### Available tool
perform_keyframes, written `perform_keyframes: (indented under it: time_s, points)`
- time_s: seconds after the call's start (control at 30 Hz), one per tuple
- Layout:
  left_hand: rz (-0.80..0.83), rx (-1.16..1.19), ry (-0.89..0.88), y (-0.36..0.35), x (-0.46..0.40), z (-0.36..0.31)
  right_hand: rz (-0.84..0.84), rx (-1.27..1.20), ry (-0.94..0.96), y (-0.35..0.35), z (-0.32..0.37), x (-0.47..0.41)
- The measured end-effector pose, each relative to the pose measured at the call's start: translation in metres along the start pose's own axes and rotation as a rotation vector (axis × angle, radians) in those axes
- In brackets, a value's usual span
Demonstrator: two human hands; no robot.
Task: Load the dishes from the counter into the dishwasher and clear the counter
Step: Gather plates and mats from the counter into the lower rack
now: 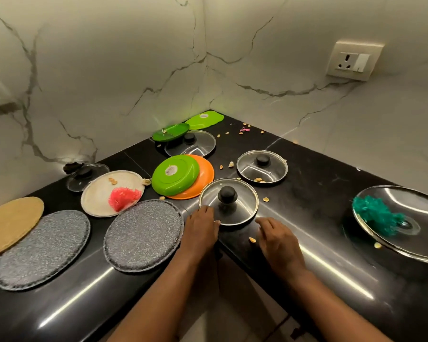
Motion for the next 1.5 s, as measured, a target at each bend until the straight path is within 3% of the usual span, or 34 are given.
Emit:
perform_keyframes:
  time_s: [0.47, 0.63, 0.87, 1.07, 1.17, 1.33, 1.4, 1.5]
  points:
    - [-0.101, -0.015, 0.124, 0.007, -0.202, 0.074, -0.059, -0.07, 0.045, -0.059, -0.03, -0.148]
    - [0.025, -0.097, 0.118, -0.019, -0.286, 0.104, -0.066, -0.116, 0.016, -0.108, -0.038, -0.212]
    - [0.21, -0.303, -0.028, -0.062, -0.374, 0.127, -0.007, -0.161, -0.015, -0.182, -0.054, -0.287]
    - [0.469, -0.372, -0.052, -0.092, -0.406, 0.142, 0.08, -0.044, 0.042, -0.239, -0.084, -0.366]
    - [0.47, -0.414, -0.04, -0.101, -0.413, 0.143, 0.151, 0.06, 0.134, -0.28, -0.097, -0.411]
    - [0.334, -0.387, -0.036, -0.103, -0.418, 0.14, 0.224, 0.093, 0.2, -0.348, -0.107, -0.479]
    - [0.344, -0.407, -0.069, -0.103, -0.417, 0.14, 0.219, 0.075, 0.188, -0.368, -0.105, -0.498]
    - [0.424, -0.443, -0.097, -0.107, -0.415, 0.141, 0.351, 0.116, 0.214, -0.401, -0.108, -0.507]
Point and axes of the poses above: each hand's wrist, its own x-axis away from the middle knuckle, its own y-axis out of the back of the hand, z = x × y, the point moved 8 cm from there along -x, towards the middle knuckle, and after that the axes turned 9 degrees about -z, right-handed, at the moved point
